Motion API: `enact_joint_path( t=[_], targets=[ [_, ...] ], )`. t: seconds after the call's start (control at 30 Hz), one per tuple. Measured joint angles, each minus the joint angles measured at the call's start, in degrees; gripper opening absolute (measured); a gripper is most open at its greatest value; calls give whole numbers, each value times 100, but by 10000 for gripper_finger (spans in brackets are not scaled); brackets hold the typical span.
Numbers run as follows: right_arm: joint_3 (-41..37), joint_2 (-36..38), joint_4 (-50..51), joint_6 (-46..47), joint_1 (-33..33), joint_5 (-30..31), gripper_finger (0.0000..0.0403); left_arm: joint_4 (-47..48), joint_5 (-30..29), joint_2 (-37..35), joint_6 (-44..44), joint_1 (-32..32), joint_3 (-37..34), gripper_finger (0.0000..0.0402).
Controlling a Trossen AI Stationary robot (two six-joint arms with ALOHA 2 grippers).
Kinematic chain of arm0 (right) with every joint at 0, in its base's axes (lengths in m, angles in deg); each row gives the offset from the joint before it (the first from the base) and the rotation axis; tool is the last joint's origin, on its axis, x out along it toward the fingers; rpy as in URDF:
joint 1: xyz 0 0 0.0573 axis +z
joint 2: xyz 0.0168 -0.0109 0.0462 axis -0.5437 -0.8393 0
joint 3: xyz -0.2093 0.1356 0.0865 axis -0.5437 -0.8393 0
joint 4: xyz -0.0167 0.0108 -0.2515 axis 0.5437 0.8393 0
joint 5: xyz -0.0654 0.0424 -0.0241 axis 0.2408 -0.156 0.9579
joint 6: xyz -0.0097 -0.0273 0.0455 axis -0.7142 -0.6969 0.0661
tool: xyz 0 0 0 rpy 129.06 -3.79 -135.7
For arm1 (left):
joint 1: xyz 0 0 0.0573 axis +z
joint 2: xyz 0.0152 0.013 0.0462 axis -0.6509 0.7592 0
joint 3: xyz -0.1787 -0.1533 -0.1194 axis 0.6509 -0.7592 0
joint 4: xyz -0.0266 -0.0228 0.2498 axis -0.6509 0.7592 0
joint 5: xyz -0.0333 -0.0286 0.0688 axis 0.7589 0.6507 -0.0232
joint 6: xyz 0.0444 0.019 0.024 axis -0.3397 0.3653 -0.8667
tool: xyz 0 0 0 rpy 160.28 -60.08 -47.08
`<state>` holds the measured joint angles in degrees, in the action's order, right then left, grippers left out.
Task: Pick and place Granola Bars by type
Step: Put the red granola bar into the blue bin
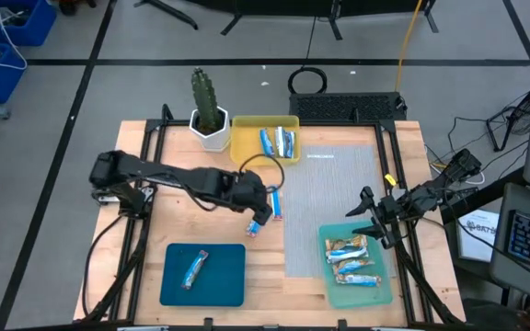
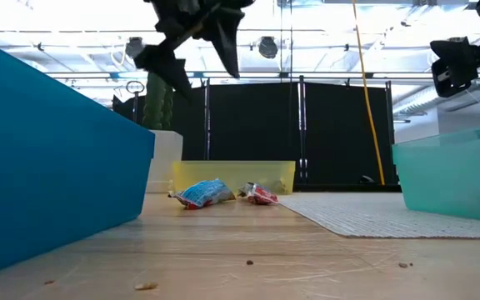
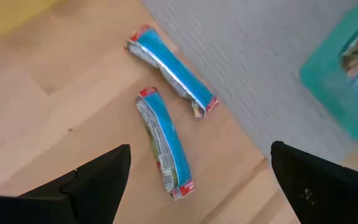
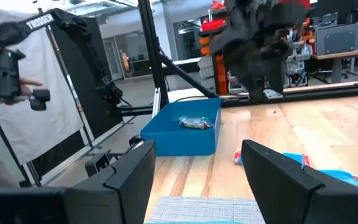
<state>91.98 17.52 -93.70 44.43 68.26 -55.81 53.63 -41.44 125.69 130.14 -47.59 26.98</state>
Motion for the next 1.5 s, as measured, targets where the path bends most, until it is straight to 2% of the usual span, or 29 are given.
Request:
enact_joint_path(
  t=[0.13, 0.5, 0.93, 1.13, 1.27, 1.5],
  targets=[
    [0, 2, -3, 2, 1, 0, 231, 8, 15, 293, 216, -123, 0, 388],
    [0, 2, -7, 2, 1, -2, 228, 26, 213, 1028, 1544, -295, -11, 388],
    [0, 3, -7, 2, -1, -2, 228, -14, -94, 1908, 1367, -295, -15, 388],
    [0, 3, -7, 2, 0, -3, 232, -279, -189, 2023, 1352, -295, -17, 387],
    [0, 2, -7, 2, 1, -2, 231, -382, -247, 2021, 1346, -290, -17, 355],
    [0, 4, -7, 2, 1, -4, 230, -481, -250, 2021, 1317, -284, -17, 251]
  ],
)
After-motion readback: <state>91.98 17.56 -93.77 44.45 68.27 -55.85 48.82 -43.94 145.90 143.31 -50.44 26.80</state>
